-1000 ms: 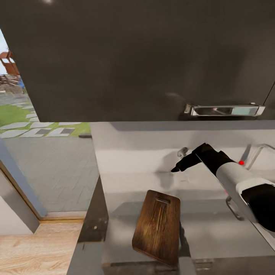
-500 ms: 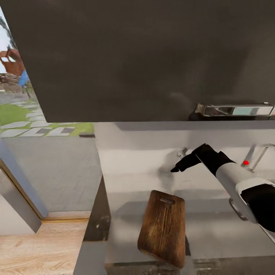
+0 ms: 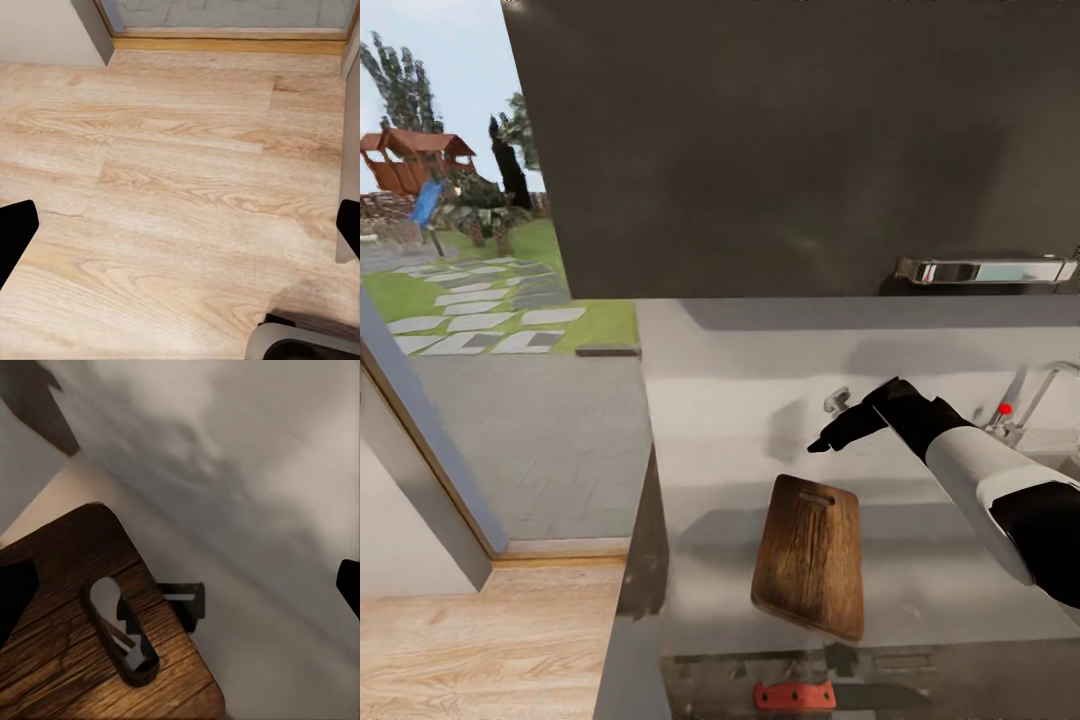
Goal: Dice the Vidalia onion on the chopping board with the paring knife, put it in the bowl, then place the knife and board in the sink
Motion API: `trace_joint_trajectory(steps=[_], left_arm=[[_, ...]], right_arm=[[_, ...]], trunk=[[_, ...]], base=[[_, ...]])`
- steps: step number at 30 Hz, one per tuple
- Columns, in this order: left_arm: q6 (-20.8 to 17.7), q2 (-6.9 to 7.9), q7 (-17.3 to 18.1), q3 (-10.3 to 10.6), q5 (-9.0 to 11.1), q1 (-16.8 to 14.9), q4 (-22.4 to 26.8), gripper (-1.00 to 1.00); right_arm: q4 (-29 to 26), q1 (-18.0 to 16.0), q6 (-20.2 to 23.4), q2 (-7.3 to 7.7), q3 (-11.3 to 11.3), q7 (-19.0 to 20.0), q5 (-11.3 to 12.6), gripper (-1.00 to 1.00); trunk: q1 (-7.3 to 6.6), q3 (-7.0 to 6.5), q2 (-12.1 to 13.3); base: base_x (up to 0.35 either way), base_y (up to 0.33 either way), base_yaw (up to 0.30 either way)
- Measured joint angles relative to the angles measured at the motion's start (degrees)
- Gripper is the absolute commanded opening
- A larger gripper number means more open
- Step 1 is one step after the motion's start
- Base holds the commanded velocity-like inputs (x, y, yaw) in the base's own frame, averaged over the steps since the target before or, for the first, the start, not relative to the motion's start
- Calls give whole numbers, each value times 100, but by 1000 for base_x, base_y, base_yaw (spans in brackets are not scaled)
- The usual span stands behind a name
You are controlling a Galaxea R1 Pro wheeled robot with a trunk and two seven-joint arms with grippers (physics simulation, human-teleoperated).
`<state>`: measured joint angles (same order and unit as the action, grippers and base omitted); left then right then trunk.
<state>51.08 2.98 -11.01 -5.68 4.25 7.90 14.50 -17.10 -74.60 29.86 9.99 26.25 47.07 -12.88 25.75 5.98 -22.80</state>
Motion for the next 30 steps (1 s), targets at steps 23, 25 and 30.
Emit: trace_joint_trajectory(steps=[23,25,30], left_arm=[[0,0,9,1,-1,0,-2,100],[0,0,9,1,-1,0,-2,100],[0,0,9,1,0,0,-2,100]], right_arm=[[115,24,-390,41,2,-4,-14,100],[141,25,-405,44,3,-4,-14,100],[247,26,-433,38,6,-5,-14,100]], trunk=[[0,0,0],[0,0,0],[0,18,0]], base=[[-3,2,0],[0,0,0],[0,0,0]])
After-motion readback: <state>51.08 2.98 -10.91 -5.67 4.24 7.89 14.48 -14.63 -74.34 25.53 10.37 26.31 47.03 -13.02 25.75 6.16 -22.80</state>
